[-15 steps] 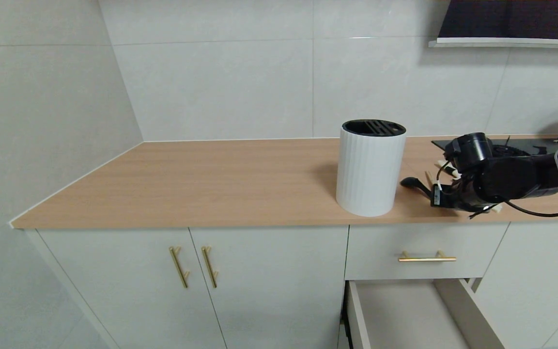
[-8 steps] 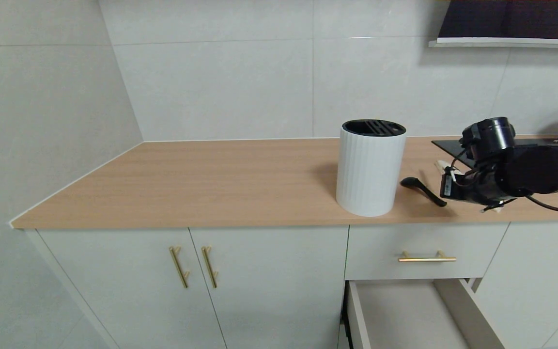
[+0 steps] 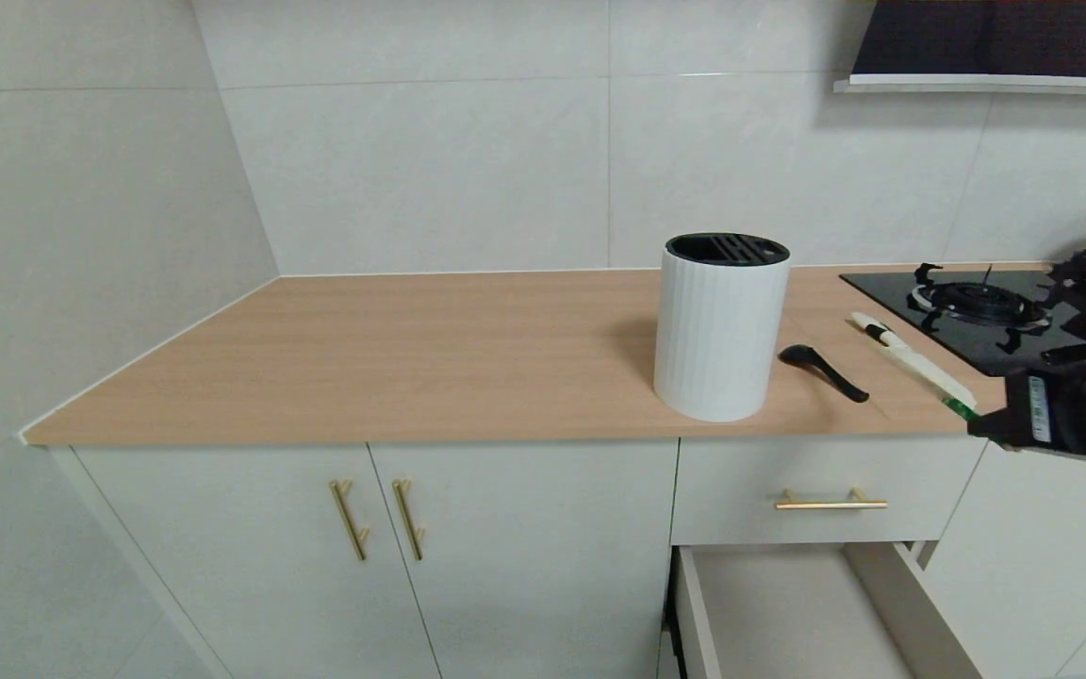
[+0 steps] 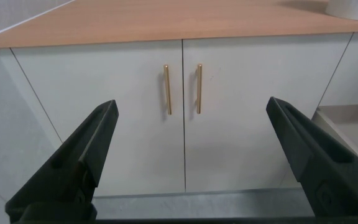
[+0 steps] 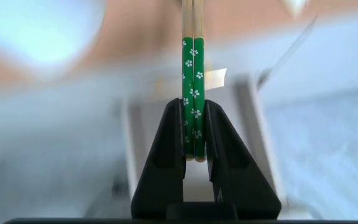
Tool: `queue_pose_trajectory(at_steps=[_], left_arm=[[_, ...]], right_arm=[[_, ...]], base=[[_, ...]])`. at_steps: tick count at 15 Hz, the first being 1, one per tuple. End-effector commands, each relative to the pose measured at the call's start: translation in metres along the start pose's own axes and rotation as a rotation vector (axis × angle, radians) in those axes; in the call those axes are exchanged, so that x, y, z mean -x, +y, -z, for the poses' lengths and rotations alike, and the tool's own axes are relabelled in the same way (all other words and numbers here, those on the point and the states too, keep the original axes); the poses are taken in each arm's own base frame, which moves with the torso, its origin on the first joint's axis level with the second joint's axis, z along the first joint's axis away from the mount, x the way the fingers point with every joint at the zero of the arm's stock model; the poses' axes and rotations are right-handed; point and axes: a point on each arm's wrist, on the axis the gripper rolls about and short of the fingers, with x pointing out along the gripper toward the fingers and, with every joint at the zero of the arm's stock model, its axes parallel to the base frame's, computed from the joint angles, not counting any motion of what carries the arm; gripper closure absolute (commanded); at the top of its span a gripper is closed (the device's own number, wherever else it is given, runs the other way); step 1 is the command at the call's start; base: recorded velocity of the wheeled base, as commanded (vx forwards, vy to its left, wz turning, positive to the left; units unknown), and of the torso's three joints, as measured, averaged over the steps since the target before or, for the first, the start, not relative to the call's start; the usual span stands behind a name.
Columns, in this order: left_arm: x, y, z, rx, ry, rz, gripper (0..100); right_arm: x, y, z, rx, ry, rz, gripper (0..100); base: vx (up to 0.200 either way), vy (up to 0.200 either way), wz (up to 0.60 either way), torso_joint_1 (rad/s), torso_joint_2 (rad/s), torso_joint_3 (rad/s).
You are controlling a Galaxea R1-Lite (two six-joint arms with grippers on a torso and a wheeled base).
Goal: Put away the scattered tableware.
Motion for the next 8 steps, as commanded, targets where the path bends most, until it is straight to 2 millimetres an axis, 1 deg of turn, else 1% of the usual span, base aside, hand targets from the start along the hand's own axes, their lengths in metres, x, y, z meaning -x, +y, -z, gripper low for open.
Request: queue_pose_trajectory(at_steps=[1, 2, 4, 8], left_arm=[[0.0, 0.0, 0.0, 0.0, 0.0, 0.0, 0], [0.0, 0.0, 0.0, 0.0, 0.0, -0.001, 0], [0.0, 0.0, 0.0, 0.0, 0.0, -0.001, 0], [0.0, 0.0, 0.0, 0.0, 0.0, -0.001, 0]], right_arm=[[0.07, -0.009, 0.024, 0.071, -0.03, -0.164, 100], [0.07, -0.01, 0.027, 0.105, -0.022, -0.164, 100], [0.06, -0.012, 0.035, 0.136, 0.02, -0.155, 100], [0.046, -0.012, 0.04, 0.175, 0.063, -0.149, 100]], base=[[0.0, 0.0, 0.0, 0.0, 0.0, 0.0], [0.0, 0.0, 0.0, 0.0, 0.0, 0.0], [0.0, 0.0, 0.0, 0.0, 0.0, 0.0], [0.0, 0.0, 0.0, 0.0, 0.0, 0.0]])
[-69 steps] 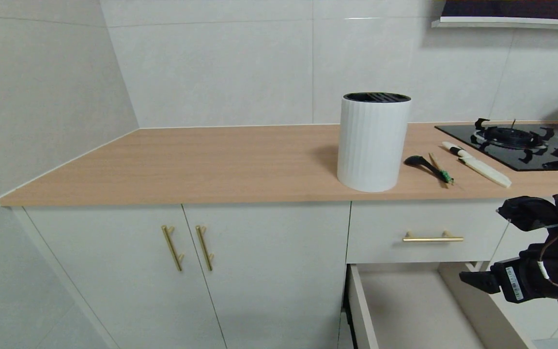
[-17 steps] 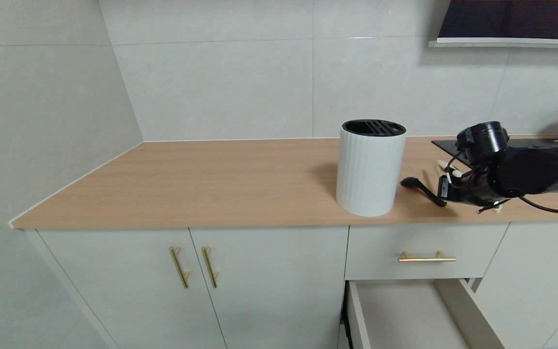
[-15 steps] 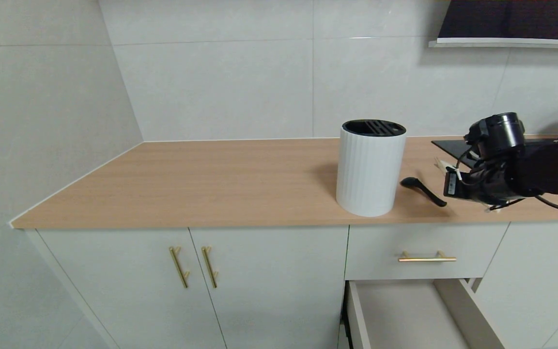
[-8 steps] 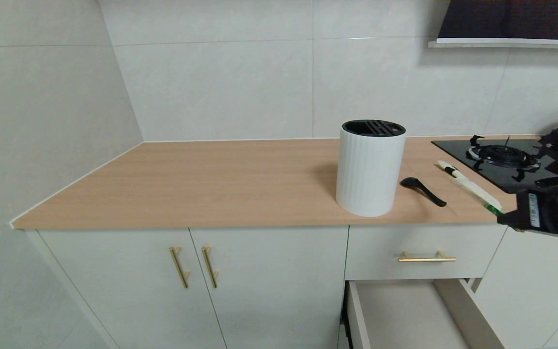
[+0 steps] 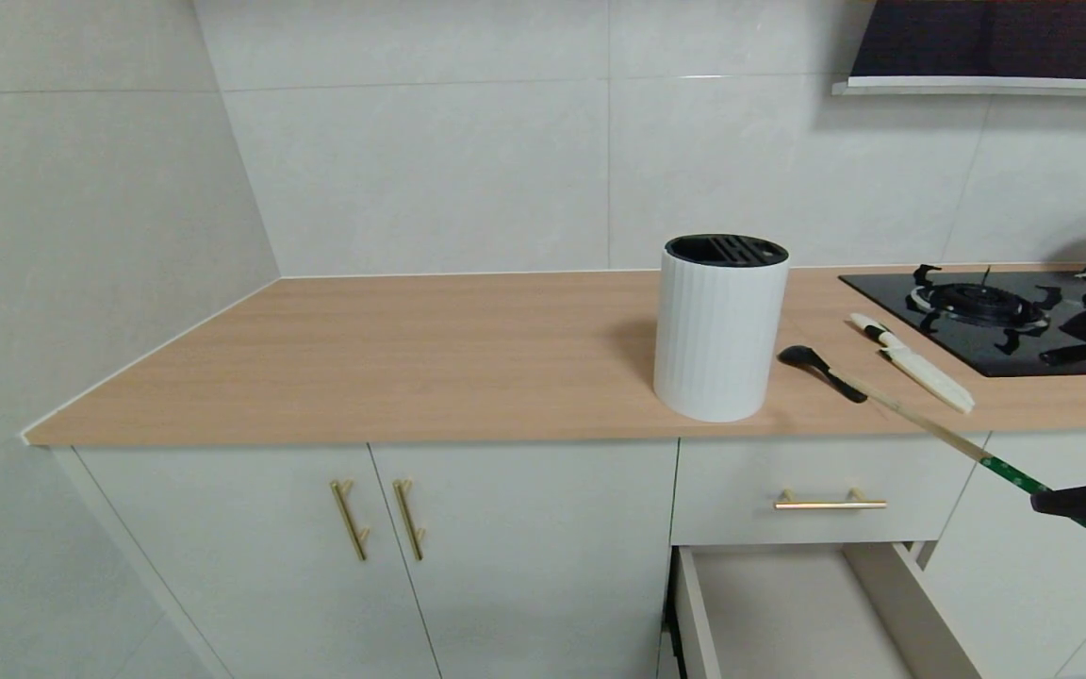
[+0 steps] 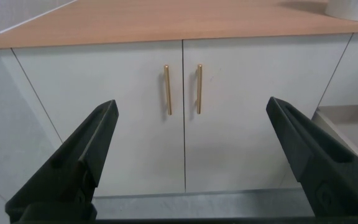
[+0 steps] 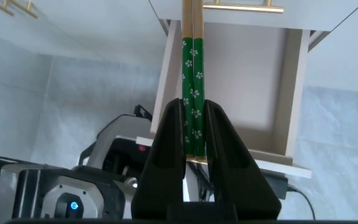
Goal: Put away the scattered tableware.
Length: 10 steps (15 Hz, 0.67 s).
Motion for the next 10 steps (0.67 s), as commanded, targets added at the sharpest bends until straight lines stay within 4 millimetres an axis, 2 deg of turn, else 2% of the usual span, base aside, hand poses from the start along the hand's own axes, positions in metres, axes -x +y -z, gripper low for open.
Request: queue_pose_trajectory(at_steps=[1, 4, 10], left_arm=[[0.0, 0.0, 0.0, 0.0, 0.0, -0.001, 0], [0.0, 0.0, 0.0, 0.0, 0.0, 0.0, 0], [0.0, 0.0, 0.0, 0.0, 0.0, 0.0, 0]], right_arm=[[-0.007, -0.001, 0.003, 0.01, 0.019, 0.0, 100], [-0.014, -0.001, 0.007, 0.029, 0.024, -0.003, 100], [-0.021, -0.002, 0.01, 0.045, 0.051, -0.014, 100]], base=[[0.0, 0.0, 0.0, 0.0, 0.0, 0.0], [0.0, 0.0, 0.0, -0.044, 0.1, 0.067], [0.0, 0.0, 0.0, -0.178, 0.44, 0.258]])
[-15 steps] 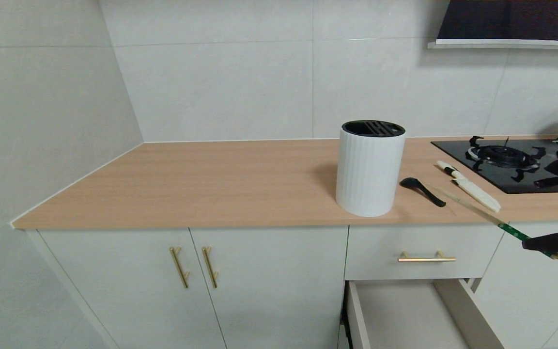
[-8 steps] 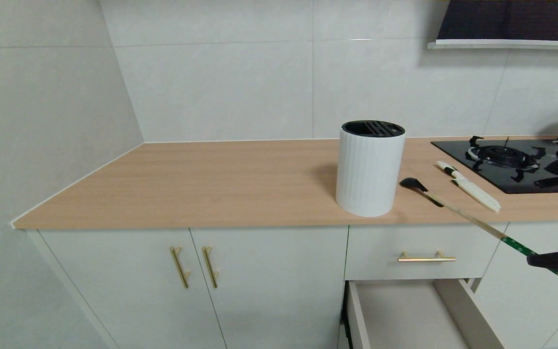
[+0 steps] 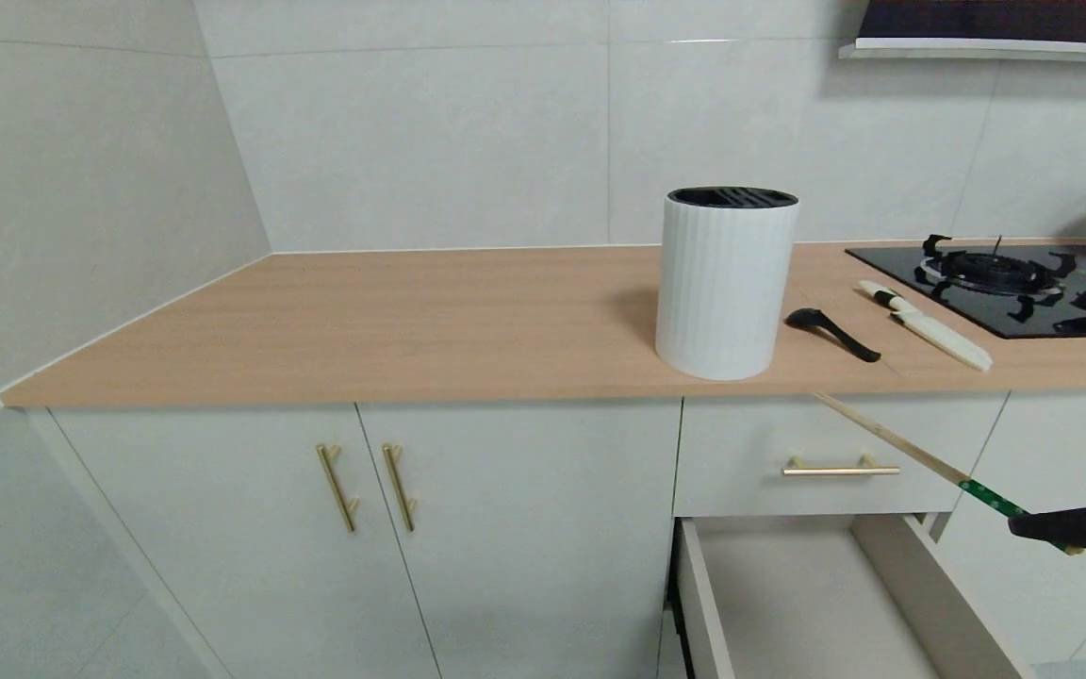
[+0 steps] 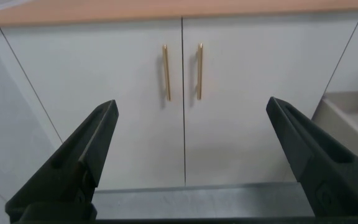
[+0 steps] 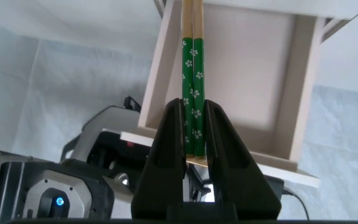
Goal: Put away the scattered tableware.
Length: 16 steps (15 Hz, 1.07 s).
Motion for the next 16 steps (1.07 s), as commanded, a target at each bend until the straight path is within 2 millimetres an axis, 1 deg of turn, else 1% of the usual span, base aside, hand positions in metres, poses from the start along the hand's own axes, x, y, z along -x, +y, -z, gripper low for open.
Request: queue_pose_trajectory(at_steps=[1, 4, 11, 14, 16], left_arm=[[0.0, 0.0, 0.0, 0.0, 0.0, -0.001, 0], [0.0, 0.0, 0.0, 0.0, 0.0, 0.001, 0], [0.0, 0.0, 0.0, 0.0, 0.0, 0.001, 0], [0.0, 0.0, 0.0, 0.0, 0.0, -0.001, 0], [0.0, 0.0, 0.0, 0.0, 0.0, 0.001, 0]], right_arm=[[-0.004, 0.0, 0.0, 0.002, 0.019, 0.001, 100], [-0.014, -0.002, 0.002, 0.015, 0.061, 0.004, 100], [-0.018, 0.001, 0.005, 0.037, 0.077, -0.007, 100], [-0.023, 0.001, 0.005, 0.043, 0.096, -0.007, 100], [-0.036, 0.001, 0.006, 0.053, 0.12, -0.011, 100]], base=[[0.0, 0.0, 0.0, -0.178, 0.47, 0.281], [0.0, 0.0, 0.0, -0.178, 0.48, 0.294], [0.0, 0.0, 0.0, -0.14, 0.44, 0.302], [0.0, 0.0, 0.0, -0.032, 0.14, 0.098], [0.0, 0.0, 0.0, -0.004, 0.03, 0.025]])
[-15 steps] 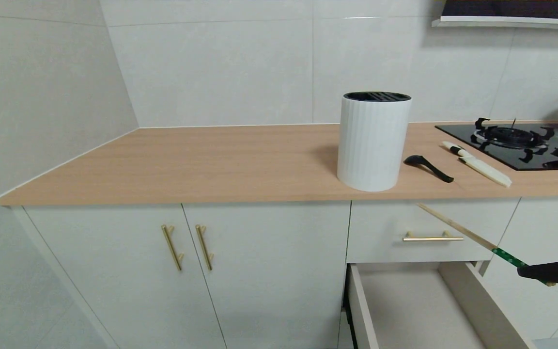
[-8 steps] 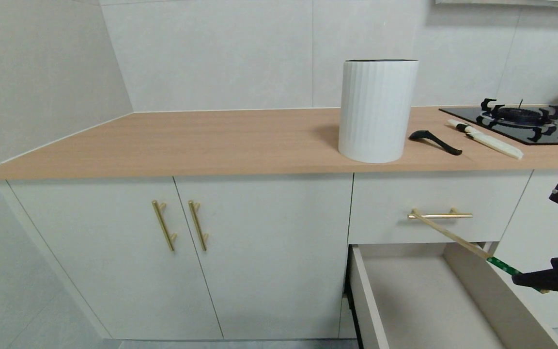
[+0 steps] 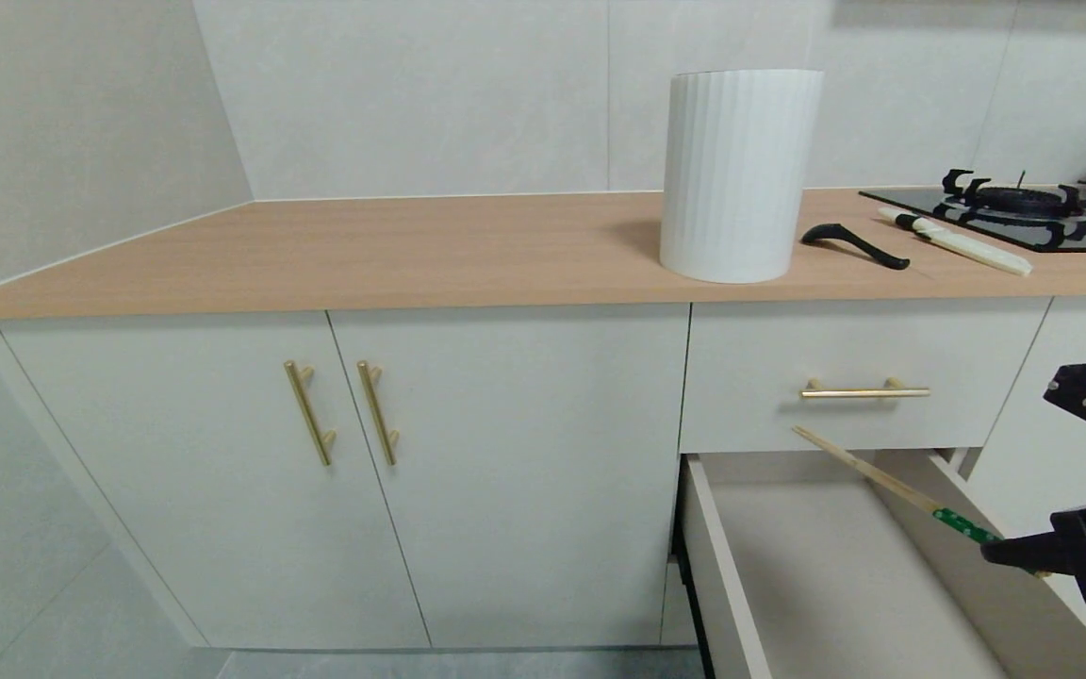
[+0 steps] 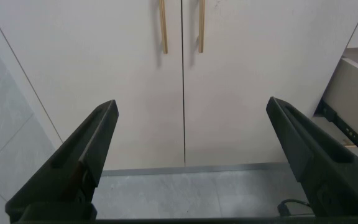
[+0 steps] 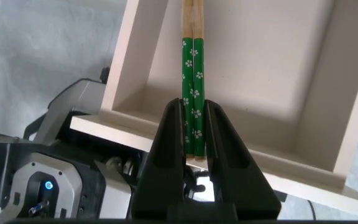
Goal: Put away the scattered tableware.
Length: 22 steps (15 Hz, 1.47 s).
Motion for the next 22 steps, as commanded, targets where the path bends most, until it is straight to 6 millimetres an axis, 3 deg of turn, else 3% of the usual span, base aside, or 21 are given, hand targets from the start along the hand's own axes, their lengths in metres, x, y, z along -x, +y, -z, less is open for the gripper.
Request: queue_pose_trajectory(at_steps=[1, 6, 13, 16, 19, 22], left_arm=[[0.0, 0.0, 0.0, 0.0, 0.0, -0.001, 0], [0.0, 0.0, 0.0, 0.0, 0.0, -0.001, 0], [0.0, 0.0, 0.0, 0.0, 0.0, -0.001, 0], [0.0, 0.0, 0.0, 0.0, 0.0, -0.001, 0], [0.0, 0.0, 0.0, 0.0, 0.0, -0.001, 0], [0.0, 0.0, 0.0, 0.0, 0.0, 0.0, 0]], right_arm=[[-0.024, 0.001, 0.001, 0.012, 0.065, -0.01, 100], [-0.13, -0.006, -0.001, -0.053, 0.33, 0.009, 100], [-0.229, -0.015, 0.009, -0.215, 0.323, 0.066, 100], [-0.251, -0.016, 0.014, -0.234, 0.308, 0.1, 100], [-0.286, -0.005, 0.033, -0.177, 0.321, 0.149, 100], [-0.292, -0.003, 0.034, -0.163, 0.288, 0.189, 100]], base=[[0.0, 0.0, 0.0, 0.0, 0.0, 0.0], [0.0, 0.0, 0.0, 0.0, 0.0, 0.0], [0.0, 0.0, 0.0, 0.0, 0.0, 0.0], [0.0, 0.0, 0.0, 0.0, 0.0, 0.0], [0.0, 0.0, 0.0, 0.0, 0.0, 0.0], [0.0, 0.0, 0.0, 0.0, 0.0, 0.0]])
